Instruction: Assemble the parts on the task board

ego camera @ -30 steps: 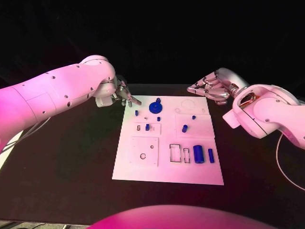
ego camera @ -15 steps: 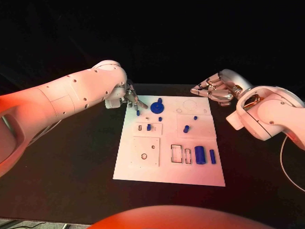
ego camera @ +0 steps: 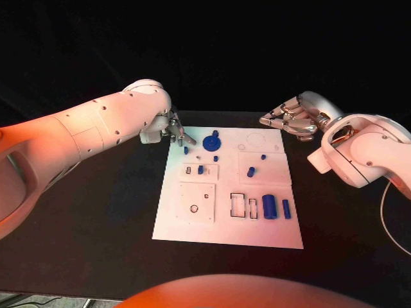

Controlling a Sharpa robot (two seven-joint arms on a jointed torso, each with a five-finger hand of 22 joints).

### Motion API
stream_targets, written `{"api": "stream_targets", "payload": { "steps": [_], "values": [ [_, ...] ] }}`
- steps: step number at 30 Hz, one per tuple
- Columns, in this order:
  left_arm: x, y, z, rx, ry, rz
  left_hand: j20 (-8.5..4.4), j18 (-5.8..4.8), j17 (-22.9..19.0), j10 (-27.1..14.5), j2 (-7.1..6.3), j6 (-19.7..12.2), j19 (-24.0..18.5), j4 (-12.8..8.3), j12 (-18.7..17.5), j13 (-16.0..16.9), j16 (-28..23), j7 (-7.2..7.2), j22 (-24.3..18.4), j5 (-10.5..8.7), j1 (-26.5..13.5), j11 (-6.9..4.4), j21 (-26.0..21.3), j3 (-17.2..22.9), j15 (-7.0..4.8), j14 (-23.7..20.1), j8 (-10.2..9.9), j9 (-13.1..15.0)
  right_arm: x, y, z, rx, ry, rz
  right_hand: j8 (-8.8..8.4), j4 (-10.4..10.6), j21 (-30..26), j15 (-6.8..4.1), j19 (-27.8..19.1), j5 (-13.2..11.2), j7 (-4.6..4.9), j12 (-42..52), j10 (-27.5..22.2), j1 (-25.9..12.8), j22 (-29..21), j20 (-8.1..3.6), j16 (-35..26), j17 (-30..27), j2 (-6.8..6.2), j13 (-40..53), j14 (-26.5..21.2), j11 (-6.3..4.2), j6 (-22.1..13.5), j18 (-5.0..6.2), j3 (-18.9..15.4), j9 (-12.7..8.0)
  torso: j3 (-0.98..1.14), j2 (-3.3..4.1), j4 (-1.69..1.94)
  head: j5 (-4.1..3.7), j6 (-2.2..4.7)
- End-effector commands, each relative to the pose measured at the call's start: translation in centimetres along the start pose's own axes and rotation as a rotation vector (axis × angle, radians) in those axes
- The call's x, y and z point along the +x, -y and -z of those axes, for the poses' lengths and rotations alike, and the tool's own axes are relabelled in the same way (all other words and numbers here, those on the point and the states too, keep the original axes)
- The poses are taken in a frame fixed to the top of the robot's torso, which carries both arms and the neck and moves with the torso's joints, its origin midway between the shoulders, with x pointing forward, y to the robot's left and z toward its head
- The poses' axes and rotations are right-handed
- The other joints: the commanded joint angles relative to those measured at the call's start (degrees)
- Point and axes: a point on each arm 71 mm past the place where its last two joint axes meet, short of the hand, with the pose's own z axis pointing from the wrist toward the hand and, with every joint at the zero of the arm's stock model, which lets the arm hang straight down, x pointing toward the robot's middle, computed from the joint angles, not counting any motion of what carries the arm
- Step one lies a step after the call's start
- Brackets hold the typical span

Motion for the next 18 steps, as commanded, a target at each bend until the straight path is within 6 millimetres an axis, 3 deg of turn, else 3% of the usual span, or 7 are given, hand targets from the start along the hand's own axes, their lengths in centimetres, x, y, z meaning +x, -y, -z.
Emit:
{"api": "stream_targets", "payload": {
  "steps": [1, 18],
  "values": [
    [0.04, 0.16, 0.02, -0.004, 0.000, -0.018, 0.02, 0.12, 15.08, 0.55, 0.48, 0.31, 3.06, 0.03, 0.23, 0.07, 0.18, -0.07, 8.48, -0.28, 0.00, 0.00, 0.32, -0.23, -0.18, 5.93, 0.21, 0.06, 0.09, -0.10, 0.03, -0.011, -0.004, 0.012, -0.10, 0.06, -0.30, 0.23, -0.38, 0.31, 0.01, -0.02, -0.43, 0.51, -0.09, -0.11, -0.21, 6.29, -0.03, -0.07, 3.94, 0.04, -0.30, 0.58, -0.34, 0.06, 0.03, -0.09, 0.02, -0.04, -0.04],
    [0.69, 0.41, 0.09, -0.005, -0.078, -0.033, -0.28, 0.03, 15.08, 1.24, 2.81, 1.19, 3.21, -0.73, 0.88, 0.52, 0.18, -0.51, 8.82, -0.07, 3.26, -0.40, 0.71, -0.21, -0.51, 5.93, 0.90, 0.88, 0.14, -0.17, -0.02, -0.014, -0.002, 0.010, -0.07, 0.09, -0.28, 0.22, -0.36, 0.52, 0.00, 0.20, -0.31, 0.66, -0.04, -0.11, -0.17, 6.33, 0.01, 0.07, 3.95, 0.03, -0.27, 0.57, -0.52, 0.07, 0.07, -0.04, 0.04, -0.05, -0.12]
  ]
}}
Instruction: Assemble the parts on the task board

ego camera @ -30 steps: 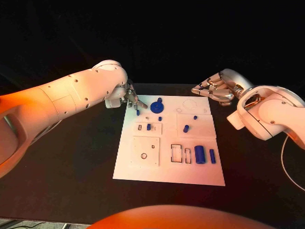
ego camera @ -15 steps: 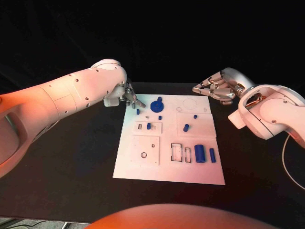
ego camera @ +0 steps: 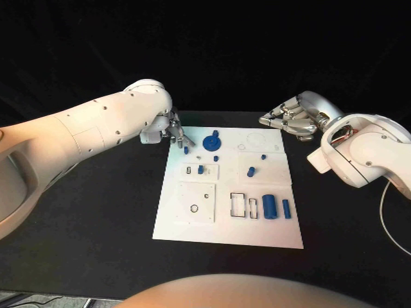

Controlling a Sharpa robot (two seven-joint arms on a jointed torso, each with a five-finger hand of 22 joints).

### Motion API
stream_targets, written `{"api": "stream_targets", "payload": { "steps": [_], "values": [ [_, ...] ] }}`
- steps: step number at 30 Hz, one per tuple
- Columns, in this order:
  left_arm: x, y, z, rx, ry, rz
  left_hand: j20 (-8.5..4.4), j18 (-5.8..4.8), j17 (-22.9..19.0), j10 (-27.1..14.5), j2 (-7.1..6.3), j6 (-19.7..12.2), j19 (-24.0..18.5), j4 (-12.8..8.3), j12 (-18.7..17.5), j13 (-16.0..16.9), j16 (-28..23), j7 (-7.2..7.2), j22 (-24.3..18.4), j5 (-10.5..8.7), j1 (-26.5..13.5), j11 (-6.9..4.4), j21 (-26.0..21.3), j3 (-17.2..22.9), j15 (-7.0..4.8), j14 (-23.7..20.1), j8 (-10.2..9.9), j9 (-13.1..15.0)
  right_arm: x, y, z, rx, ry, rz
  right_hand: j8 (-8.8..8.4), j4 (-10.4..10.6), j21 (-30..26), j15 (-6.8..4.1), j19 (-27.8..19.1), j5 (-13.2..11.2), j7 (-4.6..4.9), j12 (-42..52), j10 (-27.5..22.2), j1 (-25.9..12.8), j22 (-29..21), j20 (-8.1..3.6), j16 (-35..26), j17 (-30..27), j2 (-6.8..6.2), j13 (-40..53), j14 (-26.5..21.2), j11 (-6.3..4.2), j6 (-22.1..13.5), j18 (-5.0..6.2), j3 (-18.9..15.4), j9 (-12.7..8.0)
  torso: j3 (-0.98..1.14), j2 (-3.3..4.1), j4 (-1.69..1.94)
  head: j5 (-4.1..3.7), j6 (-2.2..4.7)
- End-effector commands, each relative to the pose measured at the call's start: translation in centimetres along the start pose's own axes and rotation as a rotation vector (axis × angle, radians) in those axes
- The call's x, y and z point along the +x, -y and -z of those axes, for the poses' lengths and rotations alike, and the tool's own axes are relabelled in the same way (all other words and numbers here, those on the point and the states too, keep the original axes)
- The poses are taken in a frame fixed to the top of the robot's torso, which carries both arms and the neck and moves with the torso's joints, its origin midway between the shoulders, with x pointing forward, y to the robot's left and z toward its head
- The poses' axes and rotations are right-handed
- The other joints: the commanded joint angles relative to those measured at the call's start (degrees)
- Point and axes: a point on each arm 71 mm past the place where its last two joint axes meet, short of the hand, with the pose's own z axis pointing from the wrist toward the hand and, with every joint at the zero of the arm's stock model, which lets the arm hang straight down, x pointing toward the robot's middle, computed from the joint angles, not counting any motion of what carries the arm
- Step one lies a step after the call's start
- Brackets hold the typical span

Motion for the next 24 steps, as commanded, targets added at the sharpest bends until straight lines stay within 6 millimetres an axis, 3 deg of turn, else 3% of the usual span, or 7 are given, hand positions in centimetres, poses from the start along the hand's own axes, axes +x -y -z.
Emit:
{"api": "stream_targets", "payload": {
  "steps": [1, 10, 24],
  "values": [
    [0.42, 0.22, 0.04, -0.003, -0.052, -0.014, -0.27, 0.03, 15.09, 0.40, 0.09, 0.27, 3.21, -0.26, 0.20, -0.09, 0.18, 0.00, 8.78, -0.07, 0.54, 0.02, 0.14, -0.06, -0.51, 5.93, 0.31, 0.07, 0.07, -0.13, 0.01, -0.013, -0.001, 0.011, -0.07, -0.06, -0.28, 0.22, -0.36, 0.36, 0.00, 0.20, -0.31, 0.66, -0.04, -0.11, -0.17, 6.29, 0.01, 0.06, 3.95, 0.03, -0.27, 0.58, -0.36, 0.08, 0.02, 0.03, 0.01, -0.06, -0.04],
    [0.53, 0.27, 0.03, -0.008, -0.065, -0.016, -0.28, 0.03, 15.09, 0.38, 0.14, 0.25, 3.21, -0.28, 0.17, -0.13, 0.18, 0.00, 8.78, -0.07, 0.65, 0.02, 0.13, -0.06, -0.52, 5.93, 0.31, 0.10, 0.12, -0.21, 0.00, -0.016, -0.002, 0.011, -0.06, -0.07, -0.28, 0.22, -0.35, 0.48, -0.01, 0.19, -0.30, 0.77, -0.03, -0.11, -0.22, 6.24, 0.07, 0.05, 3.94, 0.02, -0.25, 0.57, -0.42, 0.08, 0.00, 0.03, 0.00, 0.04, -0.08],
    [0.54, 0.48, -0.05, -0.007, -0.061, 0.006, -0.39, 0.06, 15.09, 0.39, 3.33, 0.02, 3.15, -1.55, 0.07, -0.39, 0.18, -0.07, 8.76, -0.04, 4.34, -0.08, -0.07, 1.62, -0.61, 5.93, 0.42, 0.95, 0.24, -0.33, -0.02, -0.017, -0.005, 0.010, -0.04, -0.06, -0.27, 0.21, -0.34, 0.71, -0.02, 0.20, -0.29, 0.96, 0.00, -0.12, -0.23, 6.23, 0.20, 0.04, 3.94, 0.01, -0.20, 0.57, -0.53, 0.09, -0.02, 0.05, -0.02, -0.10, -0.20]
  ]
}}
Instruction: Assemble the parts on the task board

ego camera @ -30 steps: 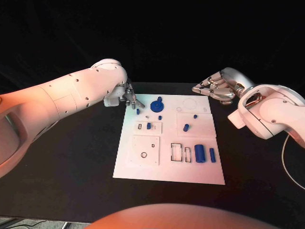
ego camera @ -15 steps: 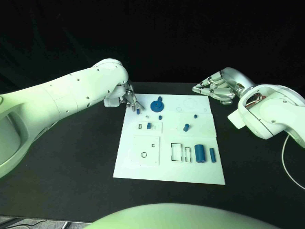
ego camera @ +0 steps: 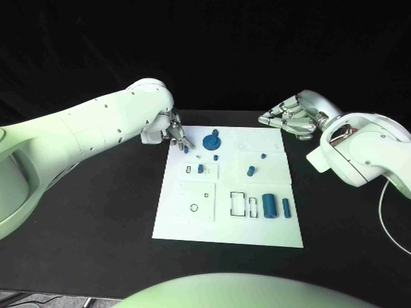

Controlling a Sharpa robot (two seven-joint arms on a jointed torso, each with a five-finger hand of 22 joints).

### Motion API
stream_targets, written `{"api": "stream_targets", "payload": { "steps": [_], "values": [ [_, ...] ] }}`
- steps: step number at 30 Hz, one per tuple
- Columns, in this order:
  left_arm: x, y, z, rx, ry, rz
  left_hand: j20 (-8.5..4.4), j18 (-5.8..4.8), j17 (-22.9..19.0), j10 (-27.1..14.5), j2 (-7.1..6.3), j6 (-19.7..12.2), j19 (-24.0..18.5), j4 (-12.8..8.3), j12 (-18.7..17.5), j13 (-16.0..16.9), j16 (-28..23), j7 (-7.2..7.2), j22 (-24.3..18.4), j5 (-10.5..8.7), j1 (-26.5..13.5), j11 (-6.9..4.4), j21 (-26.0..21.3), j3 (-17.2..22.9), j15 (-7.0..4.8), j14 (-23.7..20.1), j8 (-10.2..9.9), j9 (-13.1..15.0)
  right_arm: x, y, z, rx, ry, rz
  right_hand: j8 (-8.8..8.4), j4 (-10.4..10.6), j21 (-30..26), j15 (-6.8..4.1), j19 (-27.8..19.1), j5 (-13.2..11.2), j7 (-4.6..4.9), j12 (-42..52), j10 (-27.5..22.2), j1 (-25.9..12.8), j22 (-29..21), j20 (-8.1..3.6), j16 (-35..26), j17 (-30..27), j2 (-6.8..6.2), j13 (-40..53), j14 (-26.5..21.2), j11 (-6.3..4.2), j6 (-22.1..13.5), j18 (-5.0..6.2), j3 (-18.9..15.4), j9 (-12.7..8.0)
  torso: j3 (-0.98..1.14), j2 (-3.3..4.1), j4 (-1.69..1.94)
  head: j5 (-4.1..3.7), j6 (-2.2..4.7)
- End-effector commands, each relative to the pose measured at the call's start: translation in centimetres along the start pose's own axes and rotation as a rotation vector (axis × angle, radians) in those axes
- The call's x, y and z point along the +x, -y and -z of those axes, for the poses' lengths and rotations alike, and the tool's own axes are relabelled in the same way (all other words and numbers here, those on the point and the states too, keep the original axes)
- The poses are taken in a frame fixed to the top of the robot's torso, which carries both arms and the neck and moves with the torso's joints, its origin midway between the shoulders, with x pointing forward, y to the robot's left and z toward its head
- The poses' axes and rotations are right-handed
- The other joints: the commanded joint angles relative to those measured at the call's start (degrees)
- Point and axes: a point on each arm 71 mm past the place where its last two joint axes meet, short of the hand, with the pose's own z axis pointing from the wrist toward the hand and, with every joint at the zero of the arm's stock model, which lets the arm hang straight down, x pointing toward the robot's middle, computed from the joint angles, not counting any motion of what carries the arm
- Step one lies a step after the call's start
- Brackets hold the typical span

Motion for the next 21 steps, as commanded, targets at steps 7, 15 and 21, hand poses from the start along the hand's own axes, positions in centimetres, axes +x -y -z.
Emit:
{"api": "stream_targets", "payload": {
  "steps": [7, 15, 21],
  "values": [
    [0.12, 0.25, -0.13, 0.000, 0.002, 0.015, -0.42, 0.11, 15.10, 0.26, 1.17, -0.21, 3.09, -1.04, -0.14, -0.37, 0.18, -0.13, 8.69, -0.04, 2.24, -0.14, -0.23, 1.36, -0.44, 6.14, 0.15, 0.39, 0.28, -0.36, 0.03, -0.016, -0.010, 0.009, -0.03, 0.10, -0.28, 0.21, -0.34, 0.34, -0.02, 0.18, -0.30, 0.86, -0.02, -0.12, -0.25, 6.24, 0.07, 0.02, 3.94, -0.01, -0.19, 0.57, -0.42, 0.09, -0.01, 0.01, 0.03, -0.10, -0.11],
    [0.16, 0.39, -0.17, 0.010, 0.002, 0.031, -0.67, 0.17, 15.10, -0.23, 2.81, -1.14, 3.01, -4.57, -0.79, -0.92, 0.18, -0.54, 8.60, 0.02, 7.81, -0.55, -0.52, 5.75, -0.76, 6.14, -0.29, 0.75, 0.37, -0.41, 0.01, -0.015, -0.016, 0.010, -0.02, 0.11, -0.31, 0.20, -0.36, 0.53, -0.03, 0.18, -0.30, 1.02, -0.06, -0.13, -0.25, 6.24, 0.21, 0.01, 3.94, -0.01, -0.17, 0.58, -0.49, 0.10, 0.01, -0.02, 0.02, -0.15, -0.16],
    [0.22, 0.36, -0.17, 0.011, -0.005, 0.025, -0.85, 0.18, 15.10, -0.70, 1.72, -2.18, 2.96, -8.95, -2.22, -1.95, 0.18, -0.12, 8.59, 2.34, 12.41, -0.38, -0.70, 12.99, -0.62, 6.14, -0.77, 1.09, 0.41, -0.42, 0.01, -0.014, -0.018, 0.011, 0.00, 0.13, -0.31, 0.19, -0.35, 0.90, -0.03, 0.26, -0.26, 1.23, -0.05, -0.13, -0.25, 6.24, 0.34, 0.04, 3.94, -0.02, -0.14, 0.58, -0.63, 0.10, 0.01, -0.03, 0.04, -0.15, -0.26]
  ]
}}
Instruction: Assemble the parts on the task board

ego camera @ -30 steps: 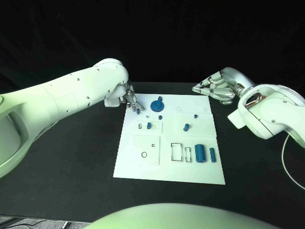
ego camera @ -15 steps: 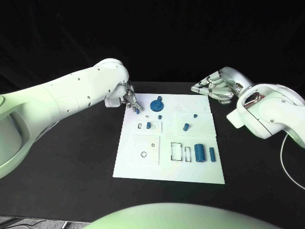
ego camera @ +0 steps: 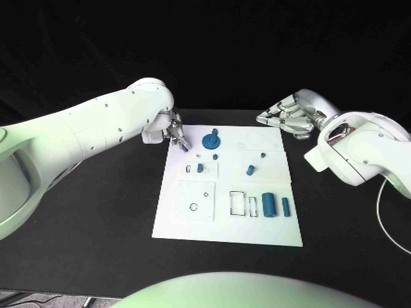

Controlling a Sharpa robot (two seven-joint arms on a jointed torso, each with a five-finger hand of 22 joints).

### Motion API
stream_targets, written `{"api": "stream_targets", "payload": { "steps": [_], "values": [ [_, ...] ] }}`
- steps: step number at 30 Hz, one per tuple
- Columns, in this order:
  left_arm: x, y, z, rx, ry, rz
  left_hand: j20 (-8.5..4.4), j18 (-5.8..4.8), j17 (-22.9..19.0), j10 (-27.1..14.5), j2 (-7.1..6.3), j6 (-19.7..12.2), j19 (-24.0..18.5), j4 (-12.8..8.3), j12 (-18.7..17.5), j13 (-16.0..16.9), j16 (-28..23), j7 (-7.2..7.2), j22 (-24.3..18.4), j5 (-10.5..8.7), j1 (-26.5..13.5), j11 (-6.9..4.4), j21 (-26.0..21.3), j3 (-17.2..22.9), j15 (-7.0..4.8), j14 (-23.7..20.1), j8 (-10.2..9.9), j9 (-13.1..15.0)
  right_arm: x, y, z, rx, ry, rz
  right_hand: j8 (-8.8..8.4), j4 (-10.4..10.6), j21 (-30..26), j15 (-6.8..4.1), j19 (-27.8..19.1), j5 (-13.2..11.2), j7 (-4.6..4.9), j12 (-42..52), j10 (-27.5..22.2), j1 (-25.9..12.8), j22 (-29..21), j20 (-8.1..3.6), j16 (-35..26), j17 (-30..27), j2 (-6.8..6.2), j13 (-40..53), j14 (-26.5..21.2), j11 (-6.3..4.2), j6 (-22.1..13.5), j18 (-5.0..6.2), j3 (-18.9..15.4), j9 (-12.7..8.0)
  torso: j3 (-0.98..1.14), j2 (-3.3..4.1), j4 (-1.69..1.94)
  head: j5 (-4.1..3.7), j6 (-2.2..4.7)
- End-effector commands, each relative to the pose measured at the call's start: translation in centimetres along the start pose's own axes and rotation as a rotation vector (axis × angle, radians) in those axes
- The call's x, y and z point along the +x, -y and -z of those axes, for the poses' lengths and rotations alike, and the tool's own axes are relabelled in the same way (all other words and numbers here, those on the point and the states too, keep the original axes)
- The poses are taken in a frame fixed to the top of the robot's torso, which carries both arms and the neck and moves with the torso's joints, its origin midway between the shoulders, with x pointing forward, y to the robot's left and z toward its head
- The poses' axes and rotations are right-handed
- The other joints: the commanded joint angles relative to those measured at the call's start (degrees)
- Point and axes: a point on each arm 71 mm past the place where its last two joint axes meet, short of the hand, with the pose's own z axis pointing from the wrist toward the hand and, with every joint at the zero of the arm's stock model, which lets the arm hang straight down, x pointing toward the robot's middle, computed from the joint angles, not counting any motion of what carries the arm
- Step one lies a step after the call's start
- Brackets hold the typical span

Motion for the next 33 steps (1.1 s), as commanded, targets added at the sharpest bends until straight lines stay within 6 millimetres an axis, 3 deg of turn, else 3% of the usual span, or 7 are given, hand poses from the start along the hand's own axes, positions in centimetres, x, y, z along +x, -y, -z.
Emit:
{"api": "stream_targets", "payload": {
  "steps": [1, 6, 10, 12, 17, 22, 33],
  "values": [
    [0.2, 0.1, -0.1, 0.008, -0.009, 0.002, -0.25, 0.16, 15.06, 0.30, -0.76, -0.50, 2.95, -2.99, -0.74, -0.61, 0.18, 0.35, 8.61, 2.41, 1.33, 0.13, -0.27, 6.69, 0.23, 5.93, 0.43, 0.79, 0.2, -0.1, 0.0, -0.008, -0.012, 0.013, 0.00, -0.01, -0.31, 0.19, -0.35, 0.46, -0.03, 0.24, -0.28, 0.45, -0.05, -0.13, -0.25, 6.25, -0.02, 0.03, 3.95, -0.02, -0.14, 0.58, -0.52, 0.07, 0.01, -0.03, 0.02, 0.01, -0.05],
    [0.3, 0.0, 0.1, 0.023, -0.014, 0.025, 0.06, 0.19, 15.06, 1.35, -5.97, -0.70, 2.98, -4.73, -1.08, -1.19, 0.18, 0.62, 8.73, 3.75, -3.60, 0.53, -0.38, 19.29, 0.30, 5.93, 1.36, 2.43, 0.2, -0.1, 0.0, -0.007, -0.015, 0.014, 0.00, 0.01, -0.33, 0.18, -0.35, 0.70, -0.03, 0.21, -0.29, 0.55, -0.07, -0.14, -0.28, 6.23, 0.03, 0.00, 3.94, -0.02, -0.13, 0.58, -0.62, 0.07, 0.04, -0.15, 0.00, 0.11, -0.06],
    [0.4, -0.2, 0.4, 0.045, -0.001, 0.070, -0.01, 0.22, 15.06, 2.10, -8.17, -0.71, 3.02, -5.68, -0.54, -0.84, 0.18, 0.76, 8.77, 5.13, -6.85, 0.24, -0.47, 25.16, 0.39, 5.93, 2.32, 3.57, 0.2, -0.1, 0.0, -0.006, -0.019, 0.015, -0.03, 0.11, -0.40, 0.15, -0.37, 4.15, -0.03, 0.09, -0.40, 1.23, -0.13, -0.17, -0.31, 6.23, 0.23, -0.11, 3.94, -0.04, -0.16, 0.59, -1.10, 0.05, 0.03, -0.13, 0.05, 0.10, -0.09],
    [0.5, -0.4, 0.8, 0.061, 0.012, 0.098, -0.02, 0.22, 15.06, 2.53, -9.04, -0.73, 3.03, -6.39, -0.07, -0.42, 0.18, 0.56, 8.76, 6.08, -8.14, 0.19, -0.56, 27.55, 0.31, 5.93, 2.88, 4.17, 0.3, 0.0, 0.0, -0.005, -0.020, 0.015, -0.03, 0.16, -0.39, 0.16, -0.36, 4.67, -0.03, 0.08, -0.40, 1.34, -0.10, -0.17, -0.30, 6.25, 0.28, -0.13, 3.95, -0.05, -0.15, 0.58, -1.23, 0.05, 0.05, -0.16, 0.07, 0.19, -0.05],
    [1.1, -0.7, 1.9, 0.103, 0.037, 0.181, -0.21, 0.19, 15.06, 3.91, -10.60, -0.52, 3.15, -7.57, 1.66, 1.36, 0.18, 0.22, 8.91, 9.01, -10.93, -0.11, -0.45, 31.10, 0.05, 5.93, 4.04, 5.30, 0.3, 0.1, 0.0, -0.001, -0.020, 0.016, -0.04, 0.19, -0.42, 0.16, -0.37, 4.92, -0.03, 0.04, -0.43, 1.42, -0.13, -0.17, -0.30, 6.24, 0.30, -0.16, 3.95, -0.05, -0.16, 0.59, -1.31, 0.05, 0.09, -0.38, 0.32, 0.13, -0.08],
    [1.9, -0.9, 2.9, 0.134, 0.045, 0.225, -0.38, 0.14, 15.06, 4.73, -11.30, -0.35, 3.26, -8.26, 2.78, 2.59, 0.18, 0.00, 9.07, 11.09, -12.48, -0.34, -0.27, 32.65, -0.13, 5.93, 4.71, 5.91, 0.5, 0.2, 0.0, 0.001, -0.024, 0.016, -0.04, 0.19, -0.42, 0.16, -0.37, 4.92, -0.03, 0.04, -0.43, 1.42, -0.13, -0.17, -0.30, 6.24, 0.30, -0.16, 3.95, -0.05, -0.16, 0.59, -1.31, 0.05, 0.01, -0.46, 0.47, 0.11, -0.20],
    [4.5, -1.7, 3.7, 0.168, 0.083, 0.185, -0.53, 0.05, 15.06, 5.48, -11.86, -0.09, 3.41, -8.88, 3.74, 3.65, 0.18, -0.22, 9.32, 12.14, -13.57, -0.54, 0.10, 33.60, -0.28, 5.93, 5.27, 6.34, 0.7, 0.4, 0.0, 0.006, -0.032, 0.014, -0.04, 0.20, -0.43, 0.15, -0.39, 4.99, -0.03, 0.07, -0.41, 1.45, -0.16, -0.17, -0.29, 6.25, 0.30, -0.14, 3.95, -0.05, -0.16, 0.60, -1.34, 0.05, -0.03, -0.48, 0.51, 0.20, -0.39]
  ]
}}
